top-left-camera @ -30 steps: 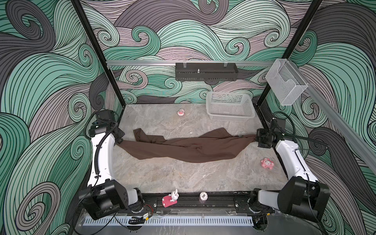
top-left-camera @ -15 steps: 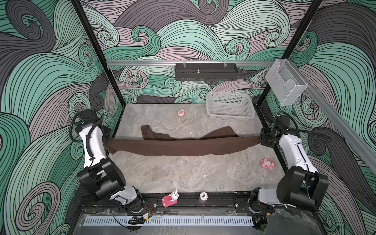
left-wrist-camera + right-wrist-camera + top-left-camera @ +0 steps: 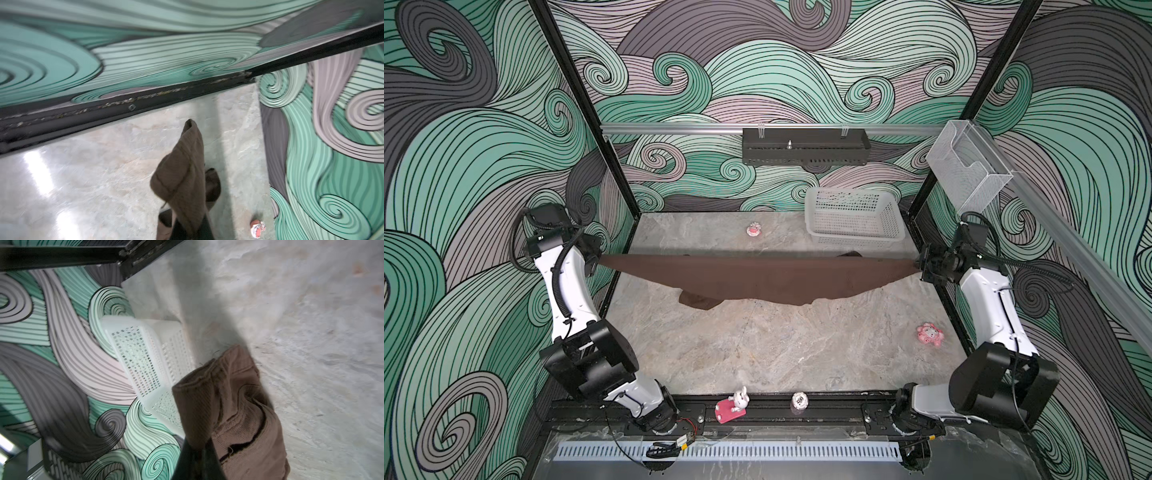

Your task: Fold and stack the trousers

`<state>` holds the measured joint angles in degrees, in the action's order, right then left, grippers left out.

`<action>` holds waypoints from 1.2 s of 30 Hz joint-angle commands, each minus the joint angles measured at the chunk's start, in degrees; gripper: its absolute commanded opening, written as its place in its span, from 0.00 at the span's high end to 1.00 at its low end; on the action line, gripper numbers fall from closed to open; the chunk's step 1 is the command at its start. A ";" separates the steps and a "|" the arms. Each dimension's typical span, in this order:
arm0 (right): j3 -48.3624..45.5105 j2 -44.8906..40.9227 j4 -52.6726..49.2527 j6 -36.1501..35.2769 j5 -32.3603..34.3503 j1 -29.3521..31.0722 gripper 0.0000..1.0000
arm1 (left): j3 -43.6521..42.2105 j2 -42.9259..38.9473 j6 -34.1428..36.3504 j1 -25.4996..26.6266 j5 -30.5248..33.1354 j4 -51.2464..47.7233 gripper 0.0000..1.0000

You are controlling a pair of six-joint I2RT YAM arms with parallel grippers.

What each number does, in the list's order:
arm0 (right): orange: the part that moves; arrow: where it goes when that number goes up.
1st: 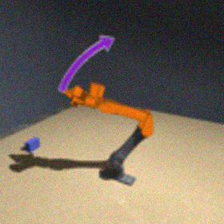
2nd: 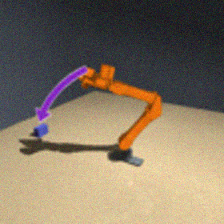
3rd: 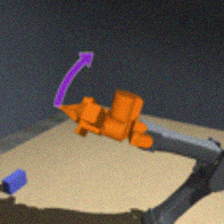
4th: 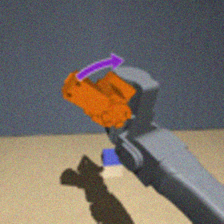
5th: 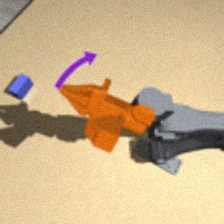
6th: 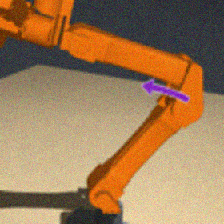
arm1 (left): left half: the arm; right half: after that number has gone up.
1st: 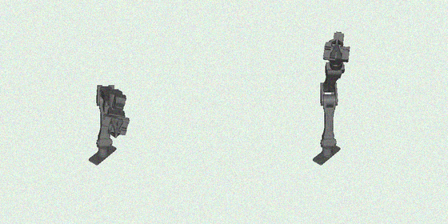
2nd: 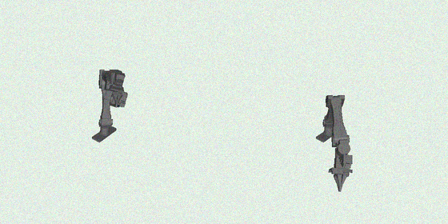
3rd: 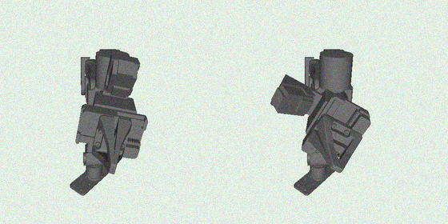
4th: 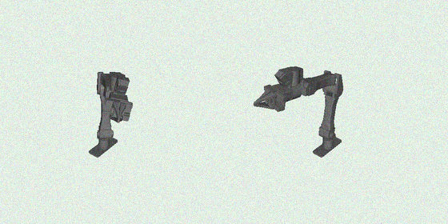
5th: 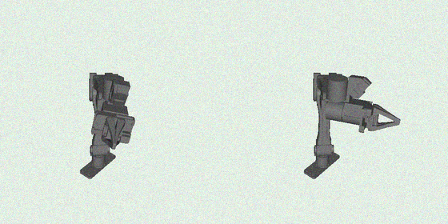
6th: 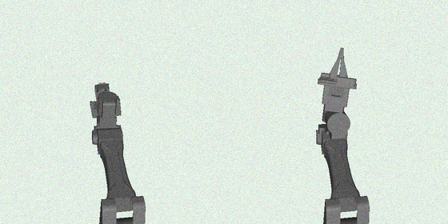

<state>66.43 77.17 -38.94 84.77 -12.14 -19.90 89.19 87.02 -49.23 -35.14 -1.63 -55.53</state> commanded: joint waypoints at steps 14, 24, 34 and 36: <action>-17.67 -10.57 -13.56 -11.03 13.55 -6.02 1.00 | -26.92 -8.85 1.54 -10.22 15.31 1.20 1.00; -21.00 -11.04 -14.82 -13.14 15.57 -6.10 1.00 | -30.60 -9.73 2.39 -11.96 15.85 2.03 1.00; -20.30 -10.17 -15.54 -12.00 12.12 -6.17 0.54 | -27.36 -9.14 0.35 -12.59 14.63 -0.38 0.40; -19.51 -10.33 -15.92 -11.41 11.83 -6.06 0.47 | -26.43 -8.81 -0.22 -12.59 12.89 -0.39 0.36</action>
<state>45.41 66.81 -53.30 72.36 -0.27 -25.91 59.92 78.24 -47.94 -47.24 12.40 -54.85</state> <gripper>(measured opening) 0.525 0.627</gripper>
